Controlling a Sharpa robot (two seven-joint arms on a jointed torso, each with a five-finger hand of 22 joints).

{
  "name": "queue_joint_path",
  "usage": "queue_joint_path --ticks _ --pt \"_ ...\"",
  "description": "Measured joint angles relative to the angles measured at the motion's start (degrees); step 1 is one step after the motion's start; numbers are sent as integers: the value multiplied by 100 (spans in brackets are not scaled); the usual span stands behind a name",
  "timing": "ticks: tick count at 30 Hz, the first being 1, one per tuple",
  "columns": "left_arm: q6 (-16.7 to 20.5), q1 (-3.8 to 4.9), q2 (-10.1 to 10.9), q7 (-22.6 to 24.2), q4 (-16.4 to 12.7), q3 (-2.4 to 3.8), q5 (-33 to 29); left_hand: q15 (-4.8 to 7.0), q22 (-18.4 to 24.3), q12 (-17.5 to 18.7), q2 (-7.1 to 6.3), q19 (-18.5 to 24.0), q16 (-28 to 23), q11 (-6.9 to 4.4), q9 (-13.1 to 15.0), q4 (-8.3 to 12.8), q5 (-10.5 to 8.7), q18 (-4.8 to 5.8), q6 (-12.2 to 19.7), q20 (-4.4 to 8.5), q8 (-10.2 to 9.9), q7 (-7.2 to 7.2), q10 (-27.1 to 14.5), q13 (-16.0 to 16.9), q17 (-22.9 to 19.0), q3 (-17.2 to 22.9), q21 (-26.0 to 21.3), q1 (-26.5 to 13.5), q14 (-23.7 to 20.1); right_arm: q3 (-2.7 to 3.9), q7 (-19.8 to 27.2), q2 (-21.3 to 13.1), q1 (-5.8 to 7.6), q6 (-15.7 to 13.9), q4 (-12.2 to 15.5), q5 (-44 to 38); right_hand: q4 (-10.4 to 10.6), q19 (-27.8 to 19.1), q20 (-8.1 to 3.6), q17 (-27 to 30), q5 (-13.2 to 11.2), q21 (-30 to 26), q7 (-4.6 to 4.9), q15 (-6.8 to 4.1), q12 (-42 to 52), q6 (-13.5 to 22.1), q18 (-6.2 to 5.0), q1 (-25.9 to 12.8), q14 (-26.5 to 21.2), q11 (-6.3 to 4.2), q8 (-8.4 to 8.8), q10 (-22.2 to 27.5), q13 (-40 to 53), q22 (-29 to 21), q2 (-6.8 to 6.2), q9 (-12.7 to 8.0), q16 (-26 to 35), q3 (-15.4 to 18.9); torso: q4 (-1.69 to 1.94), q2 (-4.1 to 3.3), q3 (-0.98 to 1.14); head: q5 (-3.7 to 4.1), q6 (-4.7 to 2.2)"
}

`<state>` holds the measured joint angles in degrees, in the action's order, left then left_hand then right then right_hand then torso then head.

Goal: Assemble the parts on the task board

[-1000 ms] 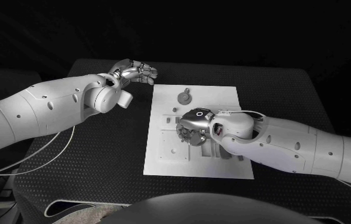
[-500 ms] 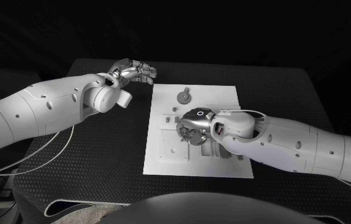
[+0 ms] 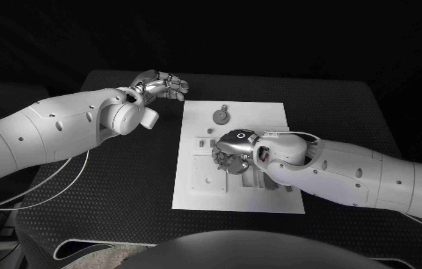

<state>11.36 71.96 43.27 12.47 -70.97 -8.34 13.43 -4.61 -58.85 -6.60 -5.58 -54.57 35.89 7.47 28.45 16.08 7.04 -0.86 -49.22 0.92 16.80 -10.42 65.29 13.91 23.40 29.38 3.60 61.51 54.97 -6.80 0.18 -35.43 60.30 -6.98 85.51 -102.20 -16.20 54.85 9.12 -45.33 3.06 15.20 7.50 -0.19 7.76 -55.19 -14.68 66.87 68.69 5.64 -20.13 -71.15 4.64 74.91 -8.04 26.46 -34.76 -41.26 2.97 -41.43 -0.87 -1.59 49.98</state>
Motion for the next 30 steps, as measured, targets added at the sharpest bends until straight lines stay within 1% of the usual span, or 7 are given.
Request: queue_joint_path --ticks 2,4,8,9,12,18,30 --pt "-1 0 0 -1 0 0 0 0 0 0 0 0 0 0 0 0 0 0 0 0 0 0 0 0 0 0 0 0 0 -1 0 -1 0 -4 3 9 0 0 0 -14 0 0 1 0 14 -45 0 -24 0 -34 -12 -33 21 0 24 10 0 0 0 -1 0 0 1" --pt "-1 0 0 -2 1 0 0 0 1 0 0 0 0 0 0 0 0 0 0 0 0 0 0 0 0 0 0 0 0 -7 0 -2 -5 -10 13 20 0 0 0 -29 0 0 -27 -12 65 -99 0 -28 13 -43 -51 -127 66 0 28 29 0 0 1 -1 0 0 1" --pt "-3 0 2 -6 5 0 0 0 5 0 0 0 0 0 0 0 0 0 0 0 0 0 0 0 0 0 0 0 0 -10 0 -1 -10 -33 20 39 0 71 -34 -82 0 11 -96 -112 149 -242 0 -72 117 -127 -151 -291 140 -1 77 74 -1 0 1 -1 0 0 2" --pt "-4 0 2 -7 6 0 0 0 5 0 0 0 0 0 0 0 0 0 0 0 0 0 0 0 2 0 0 0 0 -12 0 -1 -11 -40 22 43 0 107 -44 -98 0 37 -102 -133 176 -283 0 -66 138 -157 -168 -320 155 -1 113 95 -25 0 1 -1 0 0 2" --pt "-6 0 1 -10 6 0 0 0 5 0 0 0 0 0 0 0 0 0 0 0 0 0 0 0 6 0 0 0 0 -16 1 3 -17 -60 30 55 -2 158 -92 -147 -1 44 -136 -180 198 -343 0 -73 190 -186 -200 -391 196 4 137 116 -68 2 2 -1 0 0 2" --pt "-10 0 2 -15 7 0 0 0 10 0 0 0 0 0 0 0 0 0 0 0 0 0 0 1 11 0 0 0 0 -17 12 3 -18 -88 51 68 -8 208 -104 -186 -1 67 -162 -194 220 -369 0 -57 217 -207 -211 -412 231 4 180 164 -116 8 3 0 -2 0 2" --pt "-18 0 6 -26 5 0 0 0 17 0 0 0 -22 20 -5 0 0 0 21 0 0 -21 -20 -5 24 0 0 0 0 -14 15 13 -17 -115 15 76 -8 207 -104 -213 -1 67 -162 -193 219 -368 0 -49 218 -206 -210 -411 232 3 187 167 -116 8 1 1 -3 -2 2"
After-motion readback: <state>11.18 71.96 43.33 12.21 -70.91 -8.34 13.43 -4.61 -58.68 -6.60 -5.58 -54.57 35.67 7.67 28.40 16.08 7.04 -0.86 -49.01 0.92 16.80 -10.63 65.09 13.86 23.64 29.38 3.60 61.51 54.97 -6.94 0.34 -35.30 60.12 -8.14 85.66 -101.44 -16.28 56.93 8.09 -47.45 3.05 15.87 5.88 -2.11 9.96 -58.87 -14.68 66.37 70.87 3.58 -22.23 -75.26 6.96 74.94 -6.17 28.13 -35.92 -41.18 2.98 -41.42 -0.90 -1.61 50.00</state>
